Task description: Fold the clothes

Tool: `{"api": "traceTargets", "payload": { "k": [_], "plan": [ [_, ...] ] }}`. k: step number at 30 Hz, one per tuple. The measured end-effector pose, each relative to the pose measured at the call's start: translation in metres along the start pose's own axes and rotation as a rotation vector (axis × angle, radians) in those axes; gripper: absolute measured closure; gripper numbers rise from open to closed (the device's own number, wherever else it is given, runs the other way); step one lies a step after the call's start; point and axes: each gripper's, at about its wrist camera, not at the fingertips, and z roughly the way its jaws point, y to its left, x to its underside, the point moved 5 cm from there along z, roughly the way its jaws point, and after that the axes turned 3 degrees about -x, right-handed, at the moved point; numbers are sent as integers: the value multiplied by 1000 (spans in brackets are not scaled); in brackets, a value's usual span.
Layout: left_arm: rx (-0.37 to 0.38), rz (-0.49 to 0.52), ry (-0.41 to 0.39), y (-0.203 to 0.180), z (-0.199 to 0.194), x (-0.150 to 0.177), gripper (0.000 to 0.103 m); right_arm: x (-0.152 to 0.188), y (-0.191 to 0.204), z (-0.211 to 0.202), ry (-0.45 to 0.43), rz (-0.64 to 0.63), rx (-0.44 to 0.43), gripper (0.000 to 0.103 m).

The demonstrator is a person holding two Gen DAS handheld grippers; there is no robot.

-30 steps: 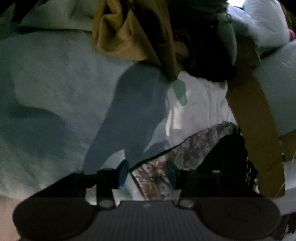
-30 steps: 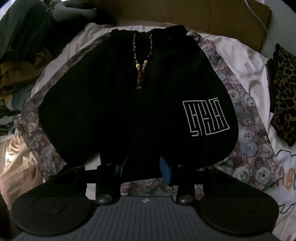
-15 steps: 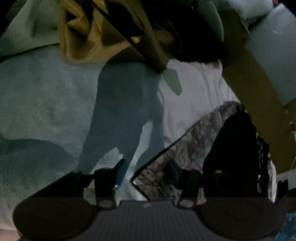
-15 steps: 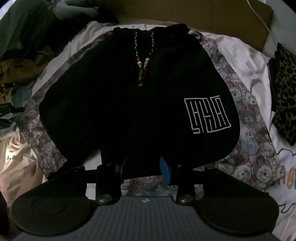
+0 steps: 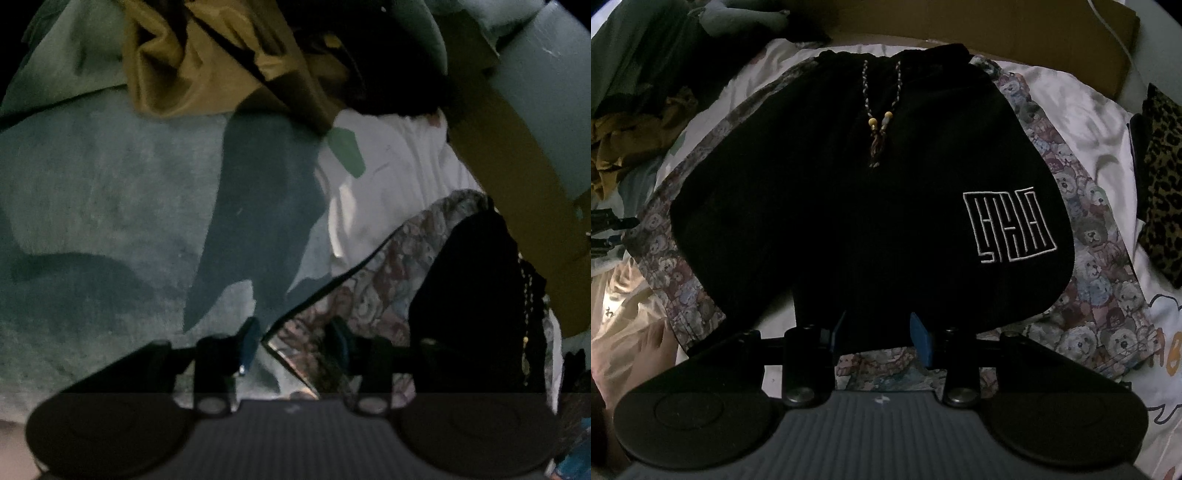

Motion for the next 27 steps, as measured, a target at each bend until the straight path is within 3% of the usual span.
{"api": "traceTargets", "payload": {
  "k": [6,17,22,27],
  "plan": [
    [-12,45,8,-9,-2,-1,70,-4,4,-6,-25,-5,-18,58],
    [-16,136,-11,-12,2,-1,66,-1,14,7,22,-24,-15,58],
    [4,116,-10,-8,1,-3,68,-6,27,11,26,-57,-24,58],
    [29,100,-6,-6,-5,-6,83,-13,39,10,19,-85,-37,58]
  ]
}}
